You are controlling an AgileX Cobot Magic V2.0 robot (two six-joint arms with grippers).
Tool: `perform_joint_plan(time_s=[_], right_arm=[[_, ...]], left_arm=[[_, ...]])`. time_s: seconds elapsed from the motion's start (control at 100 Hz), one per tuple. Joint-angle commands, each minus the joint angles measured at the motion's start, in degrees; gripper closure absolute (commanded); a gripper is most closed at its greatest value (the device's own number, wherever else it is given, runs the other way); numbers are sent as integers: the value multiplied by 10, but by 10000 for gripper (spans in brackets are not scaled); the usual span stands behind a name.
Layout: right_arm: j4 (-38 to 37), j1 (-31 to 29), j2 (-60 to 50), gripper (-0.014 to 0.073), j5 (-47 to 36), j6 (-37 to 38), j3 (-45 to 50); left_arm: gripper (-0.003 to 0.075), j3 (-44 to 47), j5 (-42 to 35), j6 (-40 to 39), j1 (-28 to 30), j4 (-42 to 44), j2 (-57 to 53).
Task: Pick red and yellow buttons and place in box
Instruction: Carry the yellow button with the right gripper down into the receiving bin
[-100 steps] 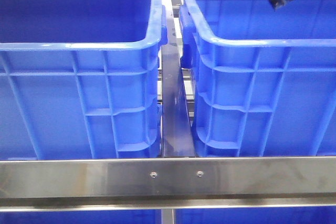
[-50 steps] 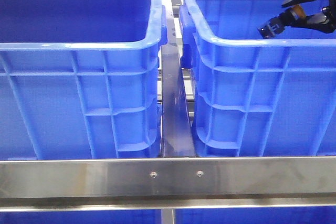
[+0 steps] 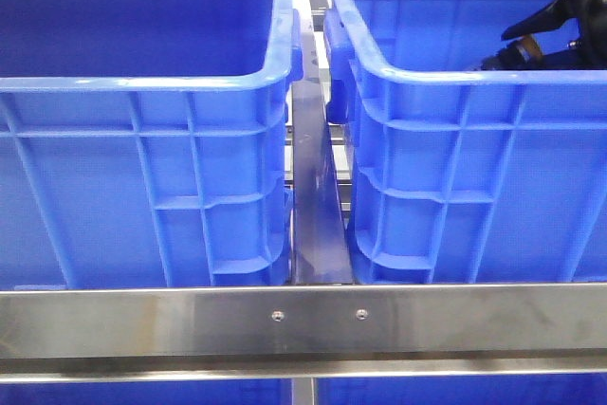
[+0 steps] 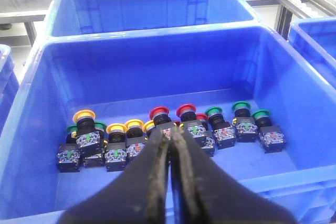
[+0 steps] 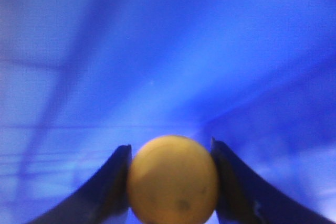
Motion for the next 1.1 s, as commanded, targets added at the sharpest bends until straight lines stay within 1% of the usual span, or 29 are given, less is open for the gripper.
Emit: perform_joint_plan(time_s=[0.0, 0.48, 0.7, 0.95, 1.09], right_arm=[[35, -4, -28, 568, 32, -7, -19], [35, -3, -26, 568, 2, -7, -19], [35, 1, -26, 568, 2, 1, -20], [35, 17, -5, 568, 12, 1, -56], [35, 20, 6, 568, 13, 11, -58]], left_arm=[[739, -14, -48, -6, 1, -12, 8], [739, -14, -48, -6, 1, -12, 8], [739, -14, -48, -6, 1, -12, 8], [739, -14, -47, -6, 1, -12, 8], [739, -14, -46, -6, 1, -12, 8]])
